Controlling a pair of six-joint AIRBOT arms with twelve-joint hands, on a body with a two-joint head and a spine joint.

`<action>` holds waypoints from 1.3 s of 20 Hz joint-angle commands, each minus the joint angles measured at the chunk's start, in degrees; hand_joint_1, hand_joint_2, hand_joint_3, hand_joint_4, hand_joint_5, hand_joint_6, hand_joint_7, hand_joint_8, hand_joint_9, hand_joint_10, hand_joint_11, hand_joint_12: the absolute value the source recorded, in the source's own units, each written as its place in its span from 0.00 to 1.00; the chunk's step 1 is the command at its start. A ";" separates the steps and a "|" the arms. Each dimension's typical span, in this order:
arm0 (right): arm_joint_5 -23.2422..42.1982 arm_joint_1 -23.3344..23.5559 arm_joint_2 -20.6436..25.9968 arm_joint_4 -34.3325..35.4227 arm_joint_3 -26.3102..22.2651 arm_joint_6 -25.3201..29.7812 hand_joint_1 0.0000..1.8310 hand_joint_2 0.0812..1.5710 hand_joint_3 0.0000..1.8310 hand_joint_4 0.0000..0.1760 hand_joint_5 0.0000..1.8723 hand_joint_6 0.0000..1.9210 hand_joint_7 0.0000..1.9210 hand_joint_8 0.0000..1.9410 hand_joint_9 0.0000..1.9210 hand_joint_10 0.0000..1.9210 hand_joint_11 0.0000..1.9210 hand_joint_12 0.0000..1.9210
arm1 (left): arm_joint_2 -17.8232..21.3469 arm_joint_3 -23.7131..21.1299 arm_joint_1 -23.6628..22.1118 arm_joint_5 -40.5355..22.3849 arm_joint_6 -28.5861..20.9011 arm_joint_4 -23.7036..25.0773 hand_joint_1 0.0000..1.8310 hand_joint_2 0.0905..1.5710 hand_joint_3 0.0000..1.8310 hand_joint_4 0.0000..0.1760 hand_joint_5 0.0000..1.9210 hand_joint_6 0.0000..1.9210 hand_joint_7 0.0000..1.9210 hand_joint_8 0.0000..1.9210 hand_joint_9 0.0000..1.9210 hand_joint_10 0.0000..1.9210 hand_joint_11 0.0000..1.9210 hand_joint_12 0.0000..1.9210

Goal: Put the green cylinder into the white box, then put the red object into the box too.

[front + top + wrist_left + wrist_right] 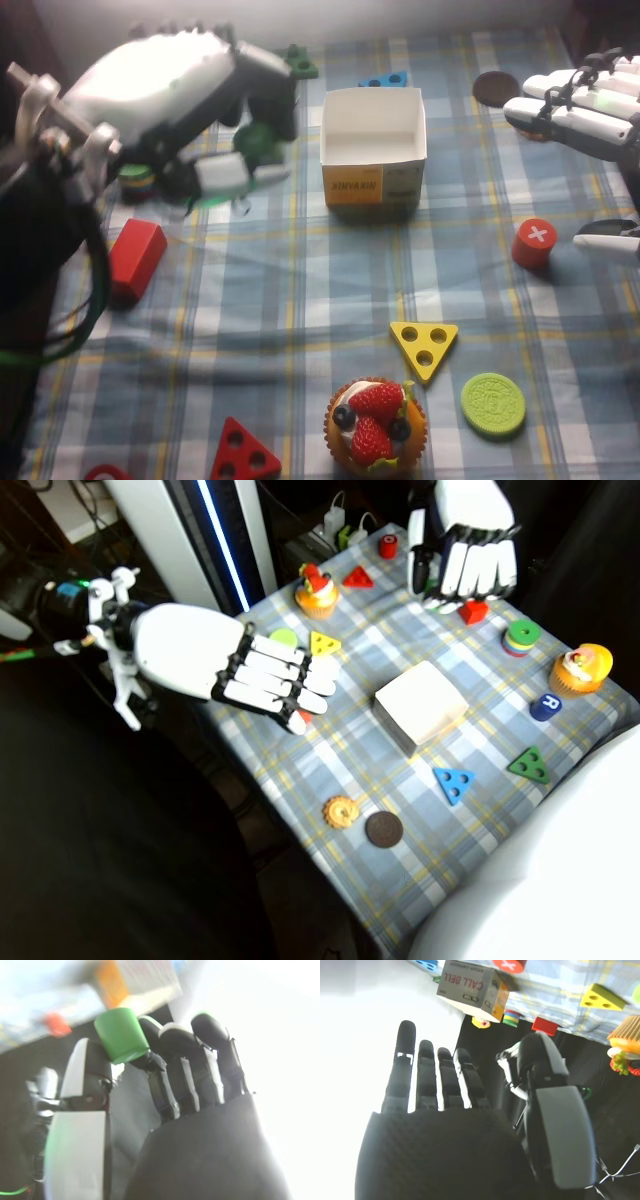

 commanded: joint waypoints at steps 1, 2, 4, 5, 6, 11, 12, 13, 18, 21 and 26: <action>7.04 0.63 -0.09 0.53 0.21 -0.07 0.30 0.81 0.00 0.00 0.00 0.00 0.00 0.00 0.00 0.12 0.00 0.49 | -1.02 0.90 -1.83 -3.32 -0.25 1.93 0.67 0.76 0.00 0.00 0.39 0.58 0.44 0.77 0.27 0.93 0.11 1.00; 7.14 0.59 -0.09 0.55 0.22 -0.07 0.29 0.81 0.00 0.00 0.00 0.00 0.00 0.00 0.00 0.13 0.00 0.50 | -3.08 3.12 -4.48 -1.24 -0.25 1.92 0.67 0.75 0.00 0.00 0.40 0.57 0.46 0.74 0.31 0.92 0.21 1.00; 7.14 0.59 -0.21 0.55 0.30 -0.07 0.27 0.82 0.00 0.00 0.00 0.00 0.00 0.00 0.00 0.11 0.00 0.50 | -6.89 7.24 -7.87 1.96 -0.25 0.75 0.67 0.76 0.00 0.00 0.40 0.57 0.45 0.77 0.34 0.94 0.28 1.00; 7.14 0.60 -0.39 0.55 0.41 -0.07 0.28 0.81 0.00 0.00 0.00 0.00 0.00 0.00 0.00 0.11 0.00 0.49 | -8.66 9.30 -8.97 3.21 -0.25 -0.24 0.67 0.74 0.00 0.00 0.42 0.55 0.46 0.74 0.31 0.87 0.21 1.00; 7.14 0.60 -0.68 0.55 0.58 -0.07 0.27 0.82 0.00 0.00 0.00 0.00 0.00 0.00 0.00 0.08 0.00 0.45 | -10.70 11.73 -9.78 4.57 -0.25 -1.44 0.66 0.74 0.00 0.00 0.42 0.58 0.46 0.72 0.34 0.82 0.26 1.00; 7.13 0.69 -1.37 0.49 0.94 -0.04 0.27 0.83 0.00 0.00 0.00 0.00 0.00 0.00 0.00 0.06 0.00 0.35 | -17.61 20.27 -11.17 9.91 -0.19 -7.16 0.58 0.67 0.00 0.19 0.13 0.42 0.19 0.50 0.05 0.76 0.02 1.00; 7.13 0.82 -1.65 0.29 0.96 -0.03 0.27 0.82 0.00 0.00 0.00 0.00 0.00 0.00 0.00 0.07 0.00 0.32 | -17.89 20.77 -10.79 9.79 -0.19 -8.55 0.45 0.64 0.00 0.56 0.01 0.17 0.04 0.14 0.00 0.30 0.00 0.73; 7.13 0.82 -1.69 0.25 0.96 0.04 0.25 0.82 0.00 0.00 0.00 0.00 0.00 0.00 0.00 0.07 0.00 0.32 | -17.76 20.64 -10.69 9.61 -0.19 -8.70 0.31 0.69 0.01 0.48 0.00 0.05 0.01 0.03 0.00 0.08 0.00 0.51; 6.66 0.82 -2.53 -0.11 1.39 0.99 0.31 0.81 0.00 0.00 0.00 0.00 0.02 0.00 0.00 0.14 0.00 0.51 | -13.35 15.96 -9.34 4.51 -4.02 -6.19 0.00 0.81 0.02 0.62 0.00 0.00 0.00 0.00 0.00 0.00 0.00 0.00; 5.40 0.98 -2.98 -0.29 1.89 1.46 0.31 0.80 0.00 0.00 0.01 0.00 0.05 0.01 0.00 0.24 0.00 0.65 | -9.26 12.79 -8.07 0.20 -14.34 -0.18 0.02 0.84 0.02 0.53 0.00 0.00 0.00 0.00 0.00 0.00 0.00 0.00; 1.59 1.38 -5.96 -0.15 4.48 2.07 0.38 0.78 0.00 0.00 0.10 0.07 0.15 0.05 0.00 0.46 0.00 0.79 | -3.18 6.13 -4.20 -8.16 -17.26 3.12 0.15 0.91 0.00 0.45 0.06 0.00 0.05 0.01 0.04 0.07 0.00 0.45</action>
